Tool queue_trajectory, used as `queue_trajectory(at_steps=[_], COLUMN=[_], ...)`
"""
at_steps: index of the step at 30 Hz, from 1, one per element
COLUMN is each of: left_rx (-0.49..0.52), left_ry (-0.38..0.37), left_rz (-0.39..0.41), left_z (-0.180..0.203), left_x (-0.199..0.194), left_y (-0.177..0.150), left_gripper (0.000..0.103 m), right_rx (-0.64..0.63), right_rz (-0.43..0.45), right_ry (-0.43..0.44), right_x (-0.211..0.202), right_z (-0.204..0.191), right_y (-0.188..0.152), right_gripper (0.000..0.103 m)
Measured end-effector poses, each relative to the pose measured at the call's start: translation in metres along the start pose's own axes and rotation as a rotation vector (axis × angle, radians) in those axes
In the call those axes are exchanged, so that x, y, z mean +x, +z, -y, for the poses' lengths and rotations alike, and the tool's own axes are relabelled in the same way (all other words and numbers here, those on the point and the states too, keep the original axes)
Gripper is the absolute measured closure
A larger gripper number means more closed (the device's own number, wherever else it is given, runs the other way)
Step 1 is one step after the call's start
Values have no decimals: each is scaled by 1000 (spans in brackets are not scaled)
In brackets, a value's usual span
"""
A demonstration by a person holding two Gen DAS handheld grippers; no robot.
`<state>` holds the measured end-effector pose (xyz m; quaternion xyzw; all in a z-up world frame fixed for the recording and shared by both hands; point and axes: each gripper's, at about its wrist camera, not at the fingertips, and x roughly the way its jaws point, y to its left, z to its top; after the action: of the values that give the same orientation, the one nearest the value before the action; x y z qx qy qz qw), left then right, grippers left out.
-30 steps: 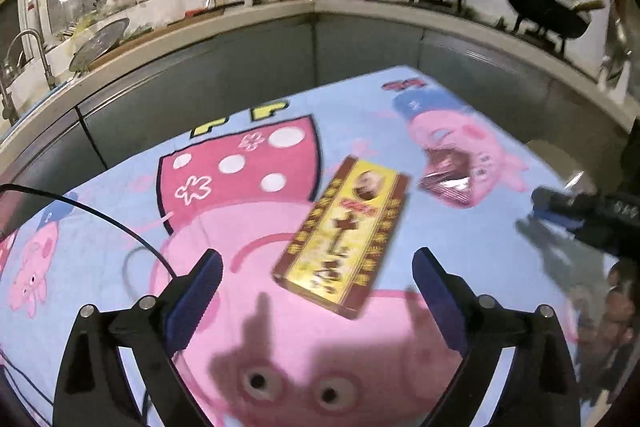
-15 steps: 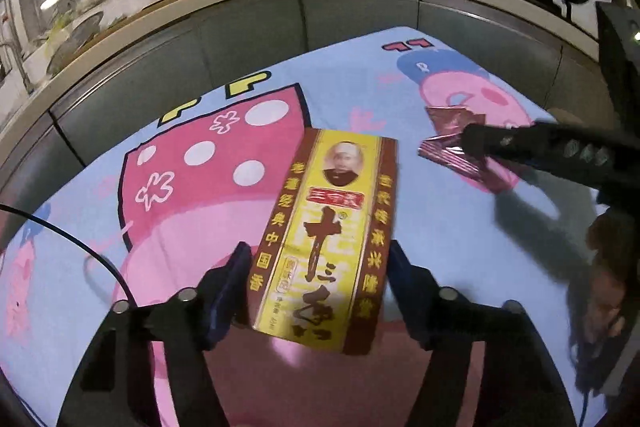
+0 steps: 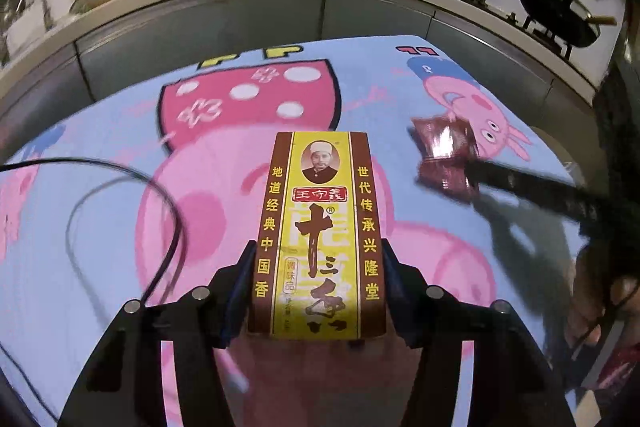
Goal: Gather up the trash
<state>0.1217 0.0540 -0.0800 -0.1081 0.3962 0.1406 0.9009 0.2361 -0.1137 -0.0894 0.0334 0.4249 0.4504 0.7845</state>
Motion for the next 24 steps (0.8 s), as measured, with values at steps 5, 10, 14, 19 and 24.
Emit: queue_trajectory(at_steps=[5,10,14,19,24], left_rx=[-36,-51,-60,-95,-91], left_ry=[-26,-26,-1,-1,17], left_rz=[-7,-21,-28,-16,-8], left_z=[-10,-10,-7,-12,-15], left_x=[-25,-43,-49,-54,-55], left_y=[-30,-61,-71,-67,-61], left_gripper=[44,44,25,26,26], right_rx=[-80,-134,-127,-132,-126], right_rz=[-86,-114,-107,-84,-79], right_ry=[66,61,75,45,35], right_x=[-20,-45,-55,-57,-52], right_z=[-25,-37,-42,-46,-43], right_y=[-54,-99,-116,-117,-108], right_gripper=[101,95,66,64,63])
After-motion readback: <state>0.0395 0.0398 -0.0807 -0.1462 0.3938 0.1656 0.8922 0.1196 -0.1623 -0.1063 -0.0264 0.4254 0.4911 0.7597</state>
